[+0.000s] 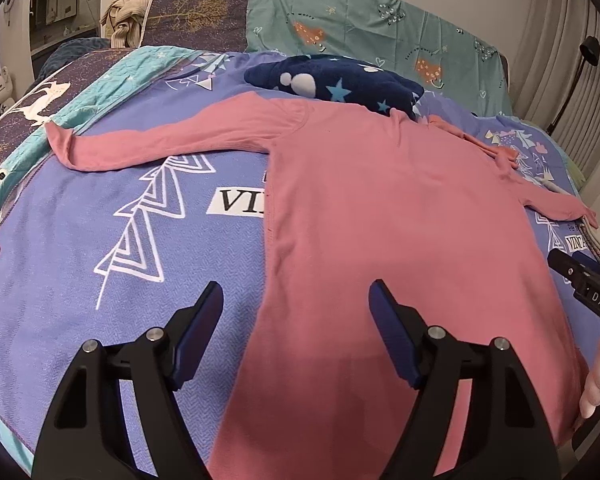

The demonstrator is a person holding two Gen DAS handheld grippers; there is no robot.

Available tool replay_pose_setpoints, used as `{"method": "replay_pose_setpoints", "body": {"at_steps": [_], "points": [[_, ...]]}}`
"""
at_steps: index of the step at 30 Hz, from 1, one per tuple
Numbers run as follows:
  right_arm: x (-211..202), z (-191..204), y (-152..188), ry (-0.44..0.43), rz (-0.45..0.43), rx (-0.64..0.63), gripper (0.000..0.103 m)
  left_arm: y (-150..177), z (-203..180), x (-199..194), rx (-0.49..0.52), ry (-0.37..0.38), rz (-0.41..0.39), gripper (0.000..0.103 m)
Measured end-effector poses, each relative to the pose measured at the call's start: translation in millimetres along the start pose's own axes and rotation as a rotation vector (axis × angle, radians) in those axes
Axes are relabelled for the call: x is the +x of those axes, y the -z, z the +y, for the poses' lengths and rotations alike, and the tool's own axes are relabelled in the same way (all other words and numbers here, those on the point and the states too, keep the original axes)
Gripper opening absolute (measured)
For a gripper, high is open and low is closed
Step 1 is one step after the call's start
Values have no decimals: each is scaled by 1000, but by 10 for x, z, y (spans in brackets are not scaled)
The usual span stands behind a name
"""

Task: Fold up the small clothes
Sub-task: 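Grasp the sleeve nearest the left gripper and fold it across the body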

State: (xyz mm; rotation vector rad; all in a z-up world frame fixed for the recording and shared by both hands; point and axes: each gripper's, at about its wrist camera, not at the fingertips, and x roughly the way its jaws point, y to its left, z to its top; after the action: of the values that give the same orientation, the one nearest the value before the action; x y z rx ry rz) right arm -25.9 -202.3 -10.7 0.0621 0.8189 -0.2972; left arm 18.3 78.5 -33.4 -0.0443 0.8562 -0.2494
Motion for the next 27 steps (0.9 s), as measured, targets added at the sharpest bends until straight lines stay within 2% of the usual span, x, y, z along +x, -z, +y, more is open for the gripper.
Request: {"method": "replay_pose_setpoints", "body": {"at_steps": [5,6,8,10,11,13,15,17,20,23,27], "points": [[11,56,-6,-9,-1,-11,64,-20,102,7,-10,-13,-4,74],[13,59,-10,-11,0,-11,64,-38,156,5,-16,-9,-13,71],[26,55,-24,-13,3,-10,62,-87,282,14,-42,10,-26,57],[40,43,-36,-20,7,-11,58,-180,497,41,-84,20,-32,49],[47,38,-39,-25,10,-10,55,-251,648,67,-110,1,-36,48],[82,7,-54,-45,23,-4,47,-366,904,124,-149,-64,-38,48],[119,-16,-69,-56,36,4,45,-504,1239,210,-209,-142,-29,48],[153,-49,-84,-51,44,10,45,-644,1569,306,-267,-209,-20,48],[192,-72,-113,-32,46,6,45,-930,2088,502,-334,-353,-17,48],[236,-71,-149,-15,50,-4,48,-1197,2469,744,-375,-435,6,49],[306,-54,-209,8,62,-16,53,-1484,2773,1075,-386,-539,53,51]]}}
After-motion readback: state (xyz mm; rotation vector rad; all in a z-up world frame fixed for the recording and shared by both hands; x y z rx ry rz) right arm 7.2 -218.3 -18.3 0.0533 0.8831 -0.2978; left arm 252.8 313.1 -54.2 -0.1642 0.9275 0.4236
